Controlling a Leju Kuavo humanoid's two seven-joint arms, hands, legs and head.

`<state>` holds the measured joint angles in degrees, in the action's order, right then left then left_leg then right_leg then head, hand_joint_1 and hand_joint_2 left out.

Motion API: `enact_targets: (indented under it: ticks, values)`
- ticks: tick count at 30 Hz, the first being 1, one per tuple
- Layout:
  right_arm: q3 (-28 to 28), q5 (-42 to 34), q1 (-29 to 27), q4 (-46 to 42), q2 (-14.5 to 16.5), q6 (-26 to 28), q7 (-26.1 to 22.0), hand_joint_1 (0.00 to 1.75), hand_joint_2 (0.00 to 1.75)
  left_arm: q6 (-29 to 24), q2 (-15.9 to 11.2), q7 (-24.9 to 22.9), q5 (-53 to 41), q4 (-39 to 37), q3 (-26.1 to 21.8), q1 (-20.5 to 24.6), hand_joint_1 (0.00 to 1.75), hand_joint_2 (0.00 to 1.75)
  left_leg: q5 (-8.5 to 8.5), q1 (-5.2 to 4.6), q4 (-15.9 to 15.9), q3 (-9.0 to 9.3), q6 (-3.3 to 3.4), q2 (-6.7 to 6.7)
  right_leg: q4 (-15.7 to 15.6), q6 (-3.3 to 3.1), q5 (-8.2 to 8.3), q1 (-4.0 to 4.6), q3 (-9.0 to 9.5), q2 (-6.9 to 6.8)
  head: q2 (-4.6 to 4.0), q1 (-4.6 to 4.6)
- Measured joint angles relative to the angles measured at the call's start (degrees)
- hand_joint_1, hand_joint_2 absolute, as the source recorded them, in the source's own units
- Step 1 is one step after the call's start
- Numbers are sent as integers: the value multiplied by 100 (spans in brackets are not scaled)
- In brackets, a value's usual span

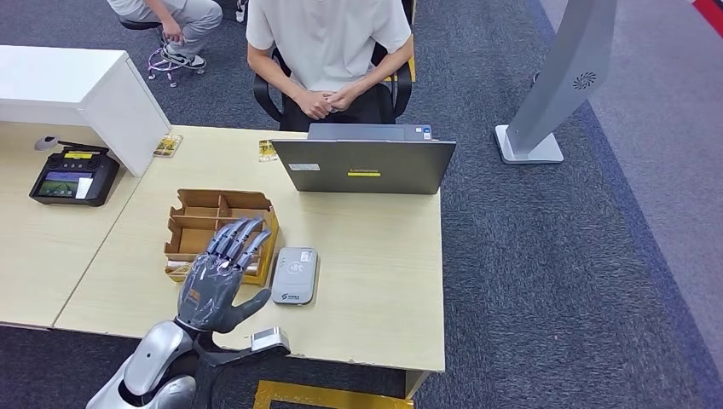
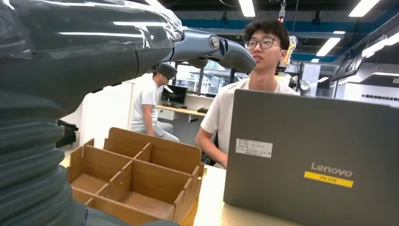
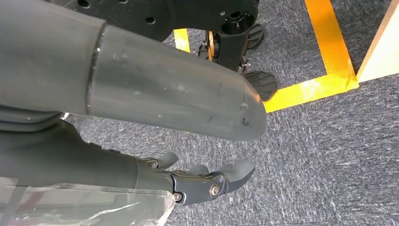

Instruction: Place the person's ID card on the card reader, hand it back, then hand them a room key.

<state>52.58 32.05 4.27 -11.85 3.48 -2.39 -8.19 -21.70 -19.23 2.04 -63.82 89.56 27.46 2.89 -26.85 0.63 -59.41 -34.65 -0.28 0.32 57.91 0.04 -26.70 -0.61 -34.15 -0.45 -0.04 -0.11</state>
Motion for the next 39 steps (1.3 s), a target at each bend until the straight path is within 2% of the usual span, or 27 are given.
enact_targets:
  ticks: [12,31,39]
  values:
    - [18,118,5,0,0,-5,16,0,0,105,190,-465,-420,-332,-305,-28,0,175,-2,0,0,2,-1,0,0,0,1,0,1,0,0,-1]
    - [18,227,47,0,0,-34,71,0,0,193,368,-565,-408,-868,-612,67,0,175,-2,0,0,1,-1,0,0,0,1,0,1,-1,0,0]
    - [17,326,78,0,0,-44,138,0,0,203,396,-573,-269,-1314,-753,323,0,175,-1,1,0,2,-1,0,1,-1,1,0,2,-1,0,0]
